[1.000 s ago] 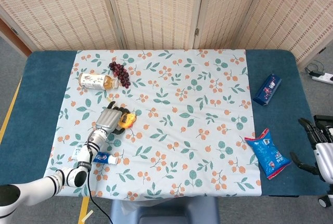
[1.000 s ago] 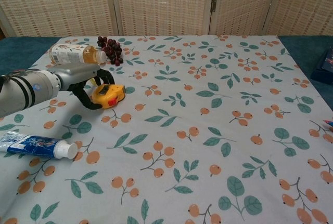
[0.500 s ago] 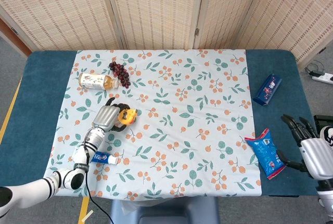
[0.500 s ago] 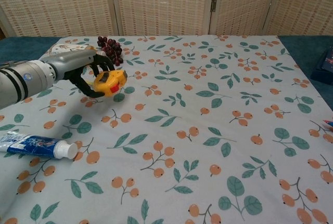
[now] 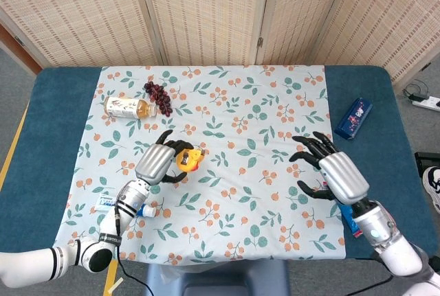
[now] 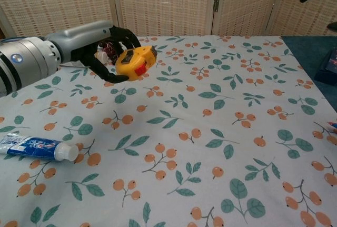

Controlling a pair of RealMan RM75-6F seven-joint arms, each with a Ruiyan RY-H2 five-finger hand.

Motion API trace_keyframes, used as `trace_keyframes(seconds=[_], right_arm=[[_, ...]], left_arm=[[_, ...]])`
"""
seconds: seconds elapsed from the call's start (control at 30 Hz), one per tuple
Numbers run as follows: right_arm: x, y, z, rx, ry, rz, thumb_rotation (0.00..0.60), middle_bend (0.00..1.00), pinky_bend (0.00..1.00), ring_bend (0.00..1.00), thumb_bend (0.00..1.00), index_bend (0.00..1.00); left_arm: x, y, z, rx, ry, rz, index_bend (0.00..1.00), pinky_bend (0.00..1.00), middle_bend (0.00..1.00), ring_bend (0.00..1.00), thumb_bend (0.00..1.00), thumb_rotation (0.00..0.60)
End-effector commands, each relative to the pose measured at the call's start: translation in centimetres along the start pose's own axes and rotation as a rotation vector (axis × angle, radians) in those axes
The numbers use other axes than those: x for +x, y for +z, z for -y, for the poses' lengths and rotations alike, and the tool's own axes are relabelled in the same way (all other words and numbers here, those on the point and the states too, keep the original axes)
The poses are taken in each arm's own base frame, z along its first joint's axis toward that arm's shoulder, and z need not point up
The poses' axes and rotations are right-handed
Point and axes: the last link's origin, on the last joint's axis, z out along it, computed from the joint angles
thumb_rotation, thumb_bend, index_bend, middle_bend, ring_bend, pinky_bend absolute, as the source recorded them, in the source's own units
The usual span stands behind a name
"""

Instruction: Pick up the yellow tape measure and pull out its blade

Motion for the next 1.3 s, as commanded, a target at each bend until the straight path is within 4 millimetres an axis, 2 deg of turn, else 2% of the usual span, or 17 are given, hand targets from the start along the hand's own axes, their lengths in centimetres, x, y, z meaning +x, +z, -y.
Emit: trace_keyframes(seconds=[0.03, 0.33, 0.77, 1.3], right_arm=[[-0.7, 2.9, 1.7, 0.024, 0.021, 0.026, 0.600, 0.14, 0.02, 0.12, 0.37, 0.39], [-1.9, 6.2, 3.1, 0.012, 0.064, 0.040, 0.600, 0.13, 0.02, 0.11, 0.37, 0.42], [-3.7, 9.1, 4.8, 0.007, 0.066, 0.093, 0.600, 0.11, 0.02, 0.10, 0.37, 0.43], [-4.7, 10.7, 5.7, 0.006, 0.085, 0.112, 0.600, 0.11, 0.02, 0.10, 0.37, 0.46]], left_arm=[[0.8, 0.0, -1.4, -0.029, -0.007, -0.029, 0.61, 0.09, 0.54, 0.47, 0.38, 0.600], [1.1, 0.0, -4.0, -0.086, -0.030, -0.052, 0.61, 0.09, 0.54, 0.47, 0.38, 0.600], [0.6, 0.4, -6.2, -0.134, -0.026, -0.080, 0.61, 0.09, 0.54, 0.47, 0.38, 0.600], [0.3, 1.0, -7.5, -0.157, -0.010, -0.088, 0.62, 0.09, 0.55, 0.47, 0.38, 0.600]])
